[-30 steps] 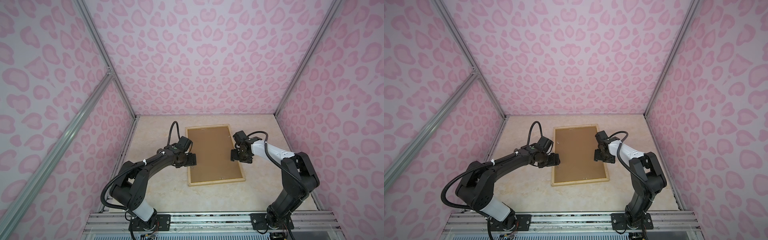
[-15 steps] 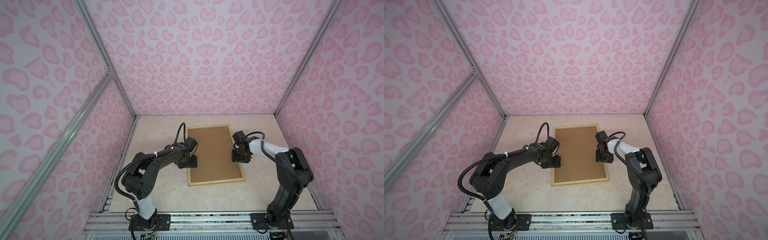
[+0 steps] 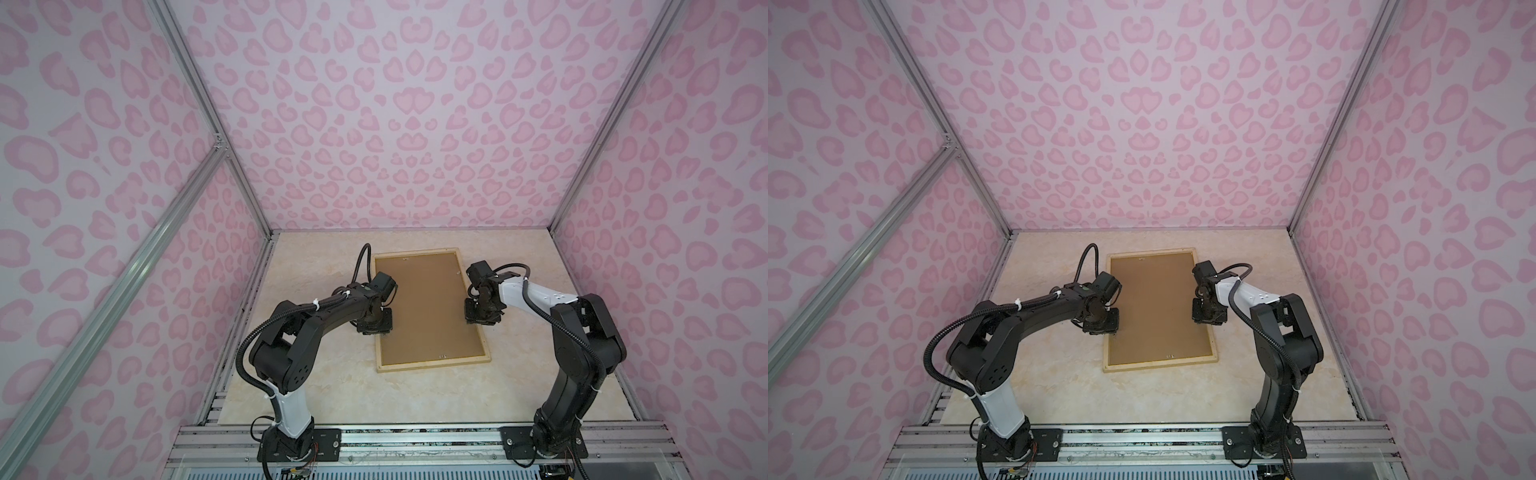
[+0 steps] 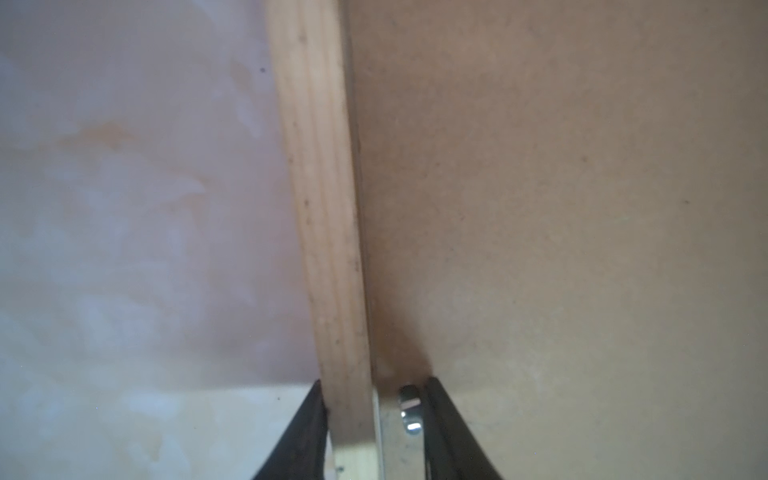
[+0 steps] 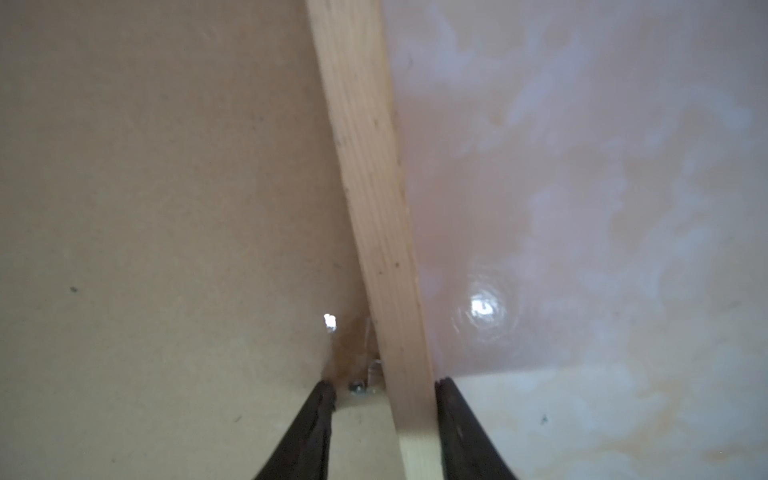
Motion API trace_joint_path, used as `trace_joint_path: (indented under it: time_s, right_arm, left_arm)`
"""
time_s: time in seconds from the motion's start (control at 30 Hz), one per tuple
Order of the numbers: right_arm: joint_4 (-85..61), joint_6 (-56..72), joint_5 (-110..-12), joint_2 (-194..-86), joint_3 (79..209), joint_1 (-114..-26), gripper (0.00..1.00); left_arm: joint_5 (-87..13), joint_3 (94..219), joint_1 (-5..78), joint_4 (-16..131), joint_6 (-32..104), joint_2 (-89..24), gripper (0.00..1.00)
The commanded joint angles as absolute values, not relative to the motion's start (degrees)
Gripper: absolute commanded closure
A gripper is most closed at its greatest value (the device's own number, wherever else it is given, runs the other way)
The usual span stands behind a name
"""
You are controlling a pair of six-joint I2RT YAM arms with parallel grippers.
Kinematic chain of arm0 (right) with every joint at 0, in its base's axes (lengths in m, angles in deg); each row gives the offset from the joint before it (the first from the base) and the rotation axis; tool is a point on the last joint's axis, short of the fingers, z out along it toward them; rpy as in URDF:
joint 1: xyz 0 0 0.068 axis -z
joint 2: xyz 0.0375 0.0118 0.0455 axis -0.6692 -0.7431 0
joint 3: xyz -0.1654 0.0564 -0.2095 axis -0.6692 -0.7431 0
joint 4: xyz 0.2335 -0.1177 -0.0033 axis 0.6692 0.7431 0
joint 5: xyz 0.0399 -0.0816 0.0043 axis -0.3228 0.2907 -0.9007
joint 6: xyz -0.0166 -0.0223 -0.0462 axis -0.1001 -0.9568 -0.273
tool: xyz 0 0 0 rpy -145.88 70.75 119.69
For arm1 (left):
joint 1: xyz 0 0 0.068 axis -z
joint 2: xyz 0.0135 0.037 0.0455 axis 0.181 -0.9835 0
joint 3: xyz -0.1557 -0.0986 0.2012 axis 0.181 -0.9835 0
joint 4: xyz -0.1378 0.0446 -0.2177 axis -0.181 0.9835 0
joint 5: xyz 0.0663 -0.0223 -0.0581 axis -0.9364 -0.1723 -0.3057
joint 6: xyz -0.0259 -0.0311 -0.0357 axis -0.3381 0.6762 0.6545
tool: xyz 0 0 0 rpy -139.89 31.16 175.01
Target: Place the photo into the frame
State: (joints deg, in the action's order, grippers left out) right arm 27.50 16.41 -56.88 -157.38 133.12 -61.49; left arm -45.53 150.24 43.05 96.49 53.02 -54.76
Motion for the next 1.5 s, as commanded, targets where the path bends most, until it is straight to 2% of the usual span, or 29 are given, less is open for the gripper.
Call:
trace_joint_path:
  time_s: [0.0, 0.53, 0.7, 0.8, 0.83, 0.87, 0.97, 1.1, 1.17, 1.47]
  right_arm:
    - [25.44, 16.02, -56.43, -159.11, 132.41, -61.58, 0.60]
    - [24.22, 16.57, -59.84, -160.36, 132.77, -61.22, 0.64]
    - [23.74, 16.78, -60.61, -160.45, 132.58, -61.25, 0.64]
    - [23.65, 16.86, -60.75, -160.45, 132.52, -61.24, 0.64]
    - [23.57, 16.95, -60.85, -160.45, 132.59, -61.25, 0.64]
    - [23.57, 16.97, -60.96, -160.45, 132.56, -61.25, 0.64]
    - [23.39, 17.05, -61.27, -160.45, 132.61, -61.21, 0.64]
    - [23.39, 17.14, -61.44, -160.45, 132.58, -61.28, 0.65]
    - [23.38, 17.14, -61.36, -160.47, 132.53, -61.19, 0.65]
    - [22.86, 17.74, -62.75, -161.15, 133.04, -61.21, 0.65]
  left_arm:
    - [-47.42, 150.08, 43.12, 97.13, 53.44, -55.22, 0.67]
    - [-37.34, 147.48, 42.69, 90.08, 53.72, -54.54, 0.96]
    - [-35.35, 145.81, 41.98, 86.92, 54.22, -52.42, 0.96]
    - [-38.49, 146.43, 41.80, 88.74, 55.25, -51.57, 0.67]
    - [-38.99, 146.71, 41.80, 89.41, 55.45, -51.57, 0.59]
    - [-39.25, 147.11, 41.80, 90.07, 55.60, -51.74, 0.57]
    - [-38.66, 147.70, 41.89, 90.69, 56.01, -52.70, 0.57]
    - [-40.13, 147.69, 41.89, 92.09, 56.85, -53.22, 0.68]
    - [-40.54, 147.27, 41.89, 92.27, 56.86, -52.73, 0.70]
    - [-36.42, 146.43, 42.07, 89.88, 54.46, -51.96, 0.68]
